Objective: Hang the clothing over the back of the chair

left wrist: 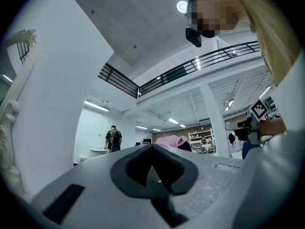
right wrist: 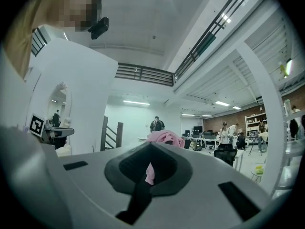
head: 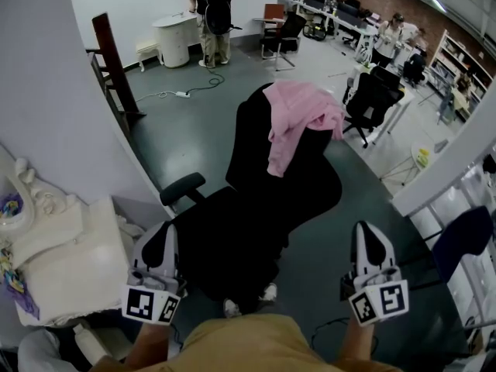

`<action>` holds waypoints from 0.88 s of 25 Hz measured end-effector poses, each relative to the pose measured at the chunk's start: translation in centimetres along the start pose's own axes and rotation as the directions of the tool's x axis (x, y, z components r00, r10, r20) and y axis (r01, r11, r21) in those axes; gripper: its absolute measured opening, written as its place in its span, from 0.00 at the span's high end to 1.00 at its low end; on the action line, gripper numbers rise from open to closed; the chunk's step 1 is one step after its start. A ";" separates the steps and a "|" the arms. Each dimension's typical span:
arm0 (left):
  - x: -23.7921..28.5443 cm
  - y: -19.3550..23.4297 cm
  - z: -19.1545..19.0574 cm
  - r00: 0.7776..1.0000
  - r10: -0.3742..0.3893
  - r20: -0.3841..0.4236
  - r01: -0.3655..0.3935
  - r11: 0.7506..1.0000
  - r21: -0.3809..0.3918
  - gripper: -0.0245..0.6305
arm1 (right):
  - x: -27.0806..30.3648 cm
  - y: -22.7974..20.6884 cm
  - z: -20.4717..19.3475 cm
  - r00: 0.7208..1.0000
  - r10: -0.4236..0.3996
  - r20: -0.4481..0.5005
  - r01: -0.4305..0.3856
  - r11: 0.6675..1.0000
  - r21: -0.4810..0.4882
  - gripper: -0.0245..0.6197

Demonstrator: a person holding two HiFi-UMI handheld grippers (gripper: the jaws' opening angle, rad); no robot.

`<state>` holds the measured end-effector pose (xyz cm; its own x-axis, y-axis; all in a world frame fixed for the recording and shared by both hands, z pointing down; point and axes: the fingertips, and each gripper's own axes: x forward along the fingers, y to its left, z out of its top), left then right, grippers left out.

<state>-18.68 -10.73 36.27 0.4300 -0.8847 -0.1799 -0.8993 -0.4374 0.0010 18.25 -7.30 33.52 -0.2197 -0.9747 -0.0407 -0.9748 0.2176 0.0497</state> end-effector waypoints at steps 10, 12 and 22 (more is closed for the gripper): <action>-0.1 0.2 -0.3 1.000 -0.001 -0.006 0.001 1.000 0.002 0.96 | 0.4 0.7 -0.6 1.000 0.011 -0.005 -0.011 1.000 0.000 0.96; -0.1 0.1 -0.3 1.000 -0.002 -0.003 0.002 1.000 0.002 0.96 | 0.3 0.7 -0.6 1.000 0.009 -0.003 -0.009 1.000 0.001 0.96; -0.3 0.4 -0.3 1.000 -0.012 0.000 0.012 1.000 0.001 0.96 | 0.1 1.3 -0.8 1.000 0.005 -0.001 -0.005 1.000 -0.003 0.96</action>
<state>-19.11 -10.70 36.66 0.4409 -0.8793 -0.1798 -0.8941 -0.4479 -0.0019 17.00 -7.15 34.34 -0.2242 -0.9737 -0.0398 -0.9736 0.2220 0.0524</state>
